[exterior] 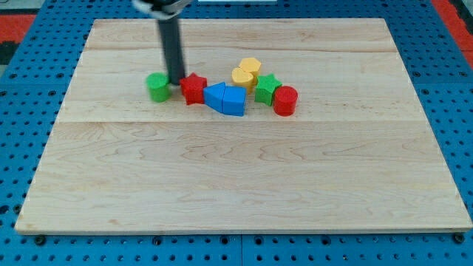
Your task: Move the green circle towards the bottom left of the board
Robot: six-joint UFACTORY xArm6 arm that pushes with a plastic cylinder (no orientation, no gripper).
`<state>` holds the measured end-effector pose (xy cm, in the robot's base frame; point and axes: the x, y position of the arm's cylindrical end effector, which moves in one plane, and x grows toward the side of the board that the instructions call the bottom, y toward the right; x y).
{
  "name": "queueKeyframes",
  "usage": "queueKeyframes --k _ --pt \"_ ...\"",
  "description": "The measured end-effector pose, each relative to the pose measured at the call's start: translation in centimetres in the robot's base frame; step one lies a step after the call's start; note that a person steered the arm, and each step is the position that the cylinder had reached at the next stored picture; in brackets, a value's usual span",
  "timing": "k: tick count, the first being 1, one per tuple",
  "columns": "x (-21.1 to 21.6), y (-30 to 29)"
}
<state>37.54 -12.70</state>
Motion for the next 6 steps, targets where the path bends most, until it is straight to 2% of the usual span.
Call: queueKeyframes --k 2,3,4,5,6 --pt "5.2 -4.2" --pt "1.4 -4.9" --pt "1.3 -6.6" --pt "8.2 -7.0" --pt "8.6 -8.3"
